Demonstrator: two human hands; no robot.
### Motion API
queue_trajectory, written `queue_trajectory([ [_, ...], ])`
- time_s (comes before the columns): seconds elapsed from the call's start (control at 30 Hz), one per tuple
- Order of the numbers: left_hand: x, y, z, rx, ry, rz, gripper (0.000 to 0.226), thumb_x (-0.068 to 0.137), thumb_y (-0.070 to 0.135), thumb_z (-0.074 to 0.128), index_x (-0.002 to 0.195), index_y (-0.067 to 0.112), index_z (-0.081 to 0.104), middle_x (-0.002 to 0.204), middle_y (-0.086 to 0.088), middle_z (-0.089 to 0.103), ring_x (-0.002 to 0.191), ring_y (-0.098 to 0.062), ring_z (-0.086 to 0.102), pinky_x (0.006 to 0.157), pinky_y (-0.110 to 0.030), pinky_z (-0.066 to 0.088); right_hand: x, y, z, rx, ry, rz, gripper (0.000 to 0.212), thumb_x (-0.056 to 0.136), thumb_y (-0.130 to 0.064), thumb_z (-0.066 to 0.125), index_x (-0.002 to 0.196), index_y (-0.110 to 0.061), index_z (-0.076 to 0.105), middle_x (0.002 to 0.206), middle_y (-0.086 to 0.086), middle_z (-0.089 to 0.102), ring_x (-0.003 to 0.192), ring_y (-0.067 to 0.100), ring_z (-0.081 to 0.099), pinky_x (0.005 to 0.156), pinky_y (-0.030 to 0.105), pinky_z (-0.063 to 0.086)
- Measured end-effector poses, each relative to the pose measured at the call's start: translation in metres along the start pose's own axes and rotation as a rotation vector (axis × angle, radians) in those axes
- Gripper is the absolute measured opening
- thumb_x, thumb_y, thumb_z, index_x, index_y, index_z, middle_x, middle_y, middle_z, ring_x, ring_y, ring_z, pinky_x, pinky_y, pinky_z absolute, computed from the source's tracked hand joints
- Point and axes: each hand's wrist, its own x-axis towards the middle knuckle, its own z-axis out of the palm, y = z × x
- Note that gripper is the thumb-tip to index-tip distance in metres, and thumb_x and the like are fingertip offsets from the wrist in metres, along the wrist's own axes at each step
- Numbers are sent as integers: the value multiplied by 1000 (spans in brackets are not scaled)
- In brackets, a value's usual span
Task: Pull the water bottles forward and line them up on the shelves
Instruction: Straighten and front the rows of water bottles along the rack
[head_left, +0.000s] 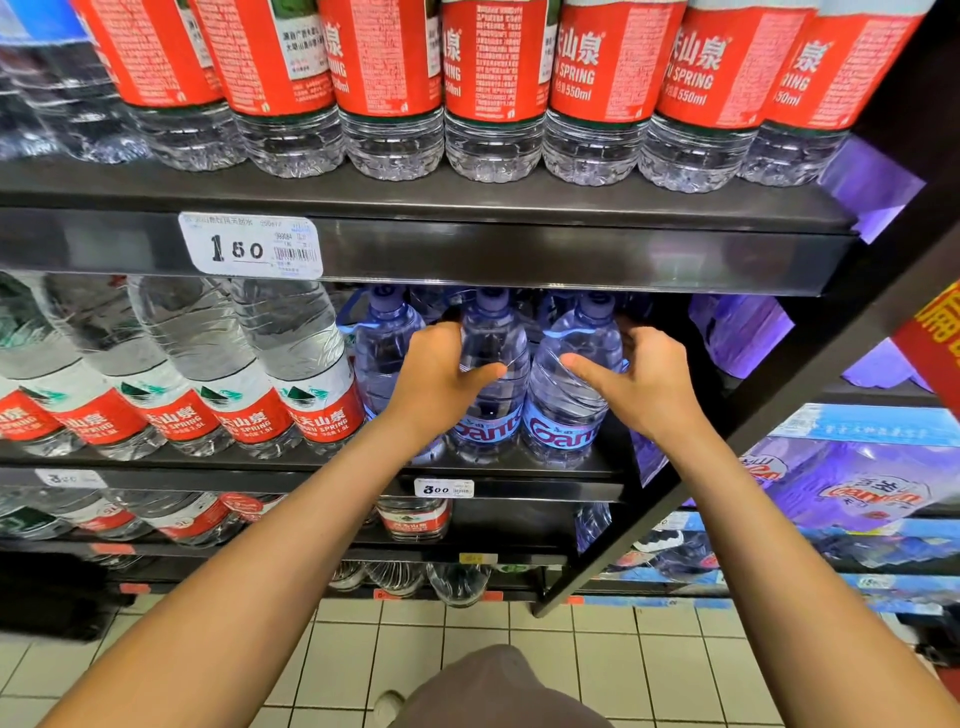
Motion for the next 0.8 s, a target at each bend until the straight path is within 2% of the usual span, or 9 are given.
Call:
queue_trajectory([
  [0.1, -2, 1, -1, -3, 10, -2, 37, 81, 29, 80, 104, 4, 64, 100, -7, 70, 94, -21, 64, 79, -30, 50, -2, 0, 0, 18, 16, 11, 29, 69, -50, 85, 82, -29, 69, 74, -20, 67, 75, -15, 64, 62, 0, 44],
  [0.23, -3, 0, 3, 36, 47, -30, 40, 78, 34, 82, 96, 2, 64, 94, -9, 69, 89, -24, 64, 77, -37, 52, -2, -1, 0, 18, 27, 24, 37, 68, -51, 86, 87, -22, 74, 77, -17, 69, 75, -13, 64, 62, -1, 43],
  [0.37, -3, 1, 2, 42, 27, -41, 42, 79, 36, 81, 100, 3, 64, 98, -9, 69, 94, -24, 64, 80, -39, 52, -2, 0, 1, 16, 36, 19, 38, 67, -51, 86, 89, -22, 74, 74, -23, 65, 73, -23, 58, 61, -4, 39],
  [0.47, -3, 1, 2, 42, 27, -51, 44, 79, 36, 81, 101, 2, 63, 100, -11, 69, 96, -26, 63, 82, -39, 52, -2, 0, 3, -13, 57, 36, 40, 67, -52, 85, 88, -20, 74, 79, -14, 70, 74, -10, 64, 65, 2, 43],
  [0.53, -4, 1, 3, 42, 10, -61, 44, 80, 36, 79, 102, 3, 63, 101, -11, 68, 98, -25, 63, 83, -39, 51, -3, 0, 3, -27, 63, 45, 38, 67, -53, 84, 86, -21, 73, 81, -9, 72, 78, 2, 66, 70, 18, 51],
  [0.6, -4, 0, 3, 63, -7, -69, 44, 81, 38, 78, 105, 4, 62, 105, -11, 66, 102, -24, 61, 86, -36, 51, -3, -1, 0, -35, 39, 35, 36, 69, -53, 83, 83, -21, 73, 80, -9, 72, 79, 6, 67, 71, 26, 54],
  [0.67, -6, 0, 1, 73, -9, -70, 45, 82, 39, 77, 106, 5, 62, 106, -10, 65, 104, -24, 60, 87, -33, 50, -3, -3, -2, -57, 21, 30, 40, 69, -55, 82, 83, -18, 72, 80, -6, 71, 78, 5, 64, 67, 23, 51],
  [0.73, -9, 3, -2, 82, 16, -49, 46, 81, 40, 78, 108, 6, 62, 105, -9, 66, 104, -23, 60, 87, -32, 49, -7, -5, -5, -109, 54, 41, 48, 69, -56, 82, 87, -14, 68, 84, -2, 66, 80, 10, 57, 64, 19, 38],
  [0.8, -16, 8, -6, 105, 78, -19, 46, 81, 40, 77, 111, 8, 63, 106, -8, 66, 104, -22, 60, 85, -23, 45, -14, -11, -9, -137, 82, 42, 53, 72, -54, 81, 99, -12, 65, 93, 3, 62, 87, 14, 52, 70, 17, 34],
])
